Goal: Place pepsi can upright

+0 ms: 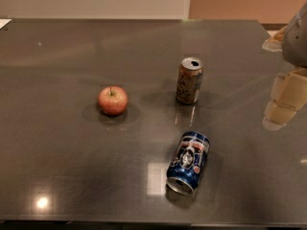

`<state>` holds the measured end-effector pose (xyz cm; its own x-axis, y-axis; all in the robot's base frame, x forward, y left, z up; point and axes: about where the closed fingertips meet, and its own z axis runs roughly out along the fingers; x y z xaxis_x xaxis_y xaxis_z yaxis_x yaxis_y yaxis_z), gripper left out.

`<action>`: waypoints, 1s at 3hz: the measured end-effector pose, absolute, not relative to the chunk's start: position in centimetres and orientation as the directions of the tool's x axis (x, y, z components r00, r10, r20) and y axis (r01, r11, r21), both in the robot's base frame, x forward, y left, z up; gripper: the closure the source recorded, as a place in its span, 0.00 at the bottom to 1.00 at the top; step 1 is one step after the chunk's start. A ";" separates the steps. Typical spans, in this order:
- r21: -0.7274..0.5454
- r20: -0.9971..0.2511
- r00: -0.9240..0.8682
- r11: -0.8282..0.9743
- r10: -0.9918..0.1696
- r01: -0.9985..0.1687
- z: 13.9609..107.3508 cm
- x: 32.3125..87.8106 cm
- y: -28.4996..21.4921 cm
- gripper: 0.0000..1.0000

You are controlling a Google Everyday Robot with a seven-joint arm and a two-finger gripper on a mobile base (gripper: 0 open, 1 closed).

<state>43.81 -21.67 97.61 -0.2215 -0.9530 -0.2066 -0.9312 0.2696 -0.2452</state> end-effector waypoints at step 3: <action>-0.270 -0.173 -0.023 0.070 -0.985 -0.960 97.0 43.5 -17.3 0.00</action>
Offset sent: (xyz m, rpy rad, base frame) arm 0.0016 0.0340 -0.0059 -0.0453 -0.0132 0.1624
